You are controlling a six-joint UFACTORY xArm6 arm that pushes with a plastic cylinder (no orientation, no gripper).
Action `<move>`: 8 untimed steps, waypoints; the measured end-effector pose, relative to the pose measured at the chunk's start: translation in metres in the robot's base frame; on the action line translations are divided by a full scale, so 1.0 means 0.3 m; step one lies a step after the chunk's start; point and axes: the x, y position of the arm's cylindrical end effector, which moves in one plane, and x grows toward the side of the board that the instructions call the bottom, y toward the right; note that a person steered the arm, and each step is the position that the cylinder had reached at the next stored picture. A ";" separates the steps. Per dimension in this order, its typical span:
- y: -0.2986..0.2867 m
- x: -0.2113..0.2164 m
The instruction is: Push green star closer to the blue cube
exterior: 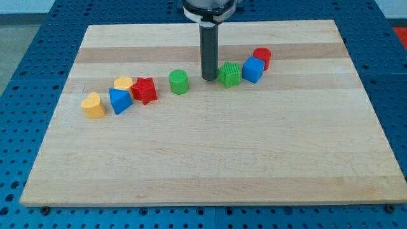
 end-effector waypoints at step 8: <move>-0.024 0.091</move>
